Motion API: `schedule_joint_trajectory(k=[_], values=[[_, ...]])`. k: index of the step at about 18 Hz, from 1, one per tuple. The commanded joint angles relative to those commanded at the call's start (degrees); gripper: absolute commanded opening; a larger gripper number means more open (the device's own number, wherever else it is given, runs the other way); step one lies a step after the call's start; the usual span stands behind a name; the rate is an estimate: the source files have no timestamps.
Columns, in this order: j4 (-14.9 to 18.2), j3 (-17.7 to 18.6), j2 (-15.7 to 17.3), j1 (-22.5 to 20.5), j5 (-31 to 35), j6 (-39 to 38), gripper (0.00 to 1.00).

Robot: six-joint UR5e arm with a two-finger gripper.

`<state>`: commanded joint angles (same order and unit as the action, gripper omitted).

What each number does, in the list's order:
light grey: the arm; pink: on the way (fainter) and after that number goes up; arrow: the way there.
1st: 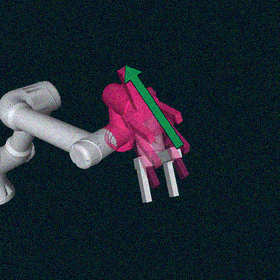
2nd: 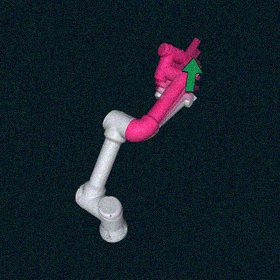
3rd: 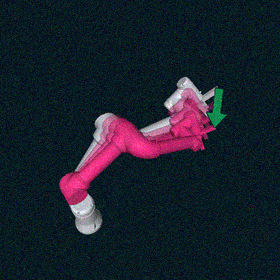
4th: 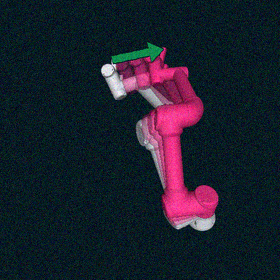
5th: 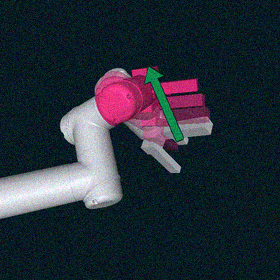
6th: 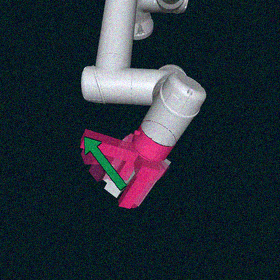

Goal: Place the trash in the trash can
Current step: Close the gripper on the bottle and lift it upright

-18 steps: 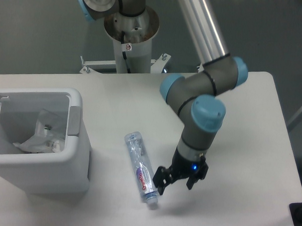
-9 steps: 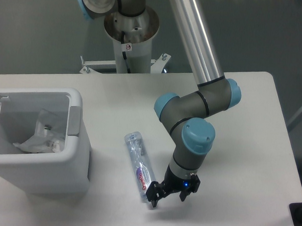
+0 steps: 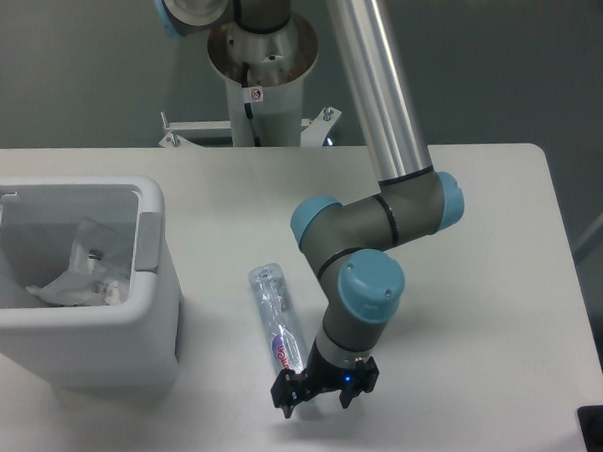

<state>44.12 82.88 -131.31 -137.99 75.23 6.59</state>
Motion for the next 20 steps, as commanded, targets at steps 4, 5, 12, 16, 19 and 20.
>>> schedule_joint_trajectory(k=[4, 5, 12, 16, 19, 20], values=[[0.00, 0.00, -0.09, 0.09, 0.35, -0.35, 0.79], [0.00, 0.09, -0.09, 0.09, 0.44, -0.44, 0.70], [0.09, 0.53, 0.17, 0.09, 1.58, -0.62, 0.33], [0.09, 0.61, 0.61, 0.18, 1.58, -1.06, 0.24], [0.17, 0.61, 2.28, 0.09, 1.58, -1.06, 0.24], [0.26, 0.70, 3.07, 0.09, 1.50, -1.06, 0.24]])
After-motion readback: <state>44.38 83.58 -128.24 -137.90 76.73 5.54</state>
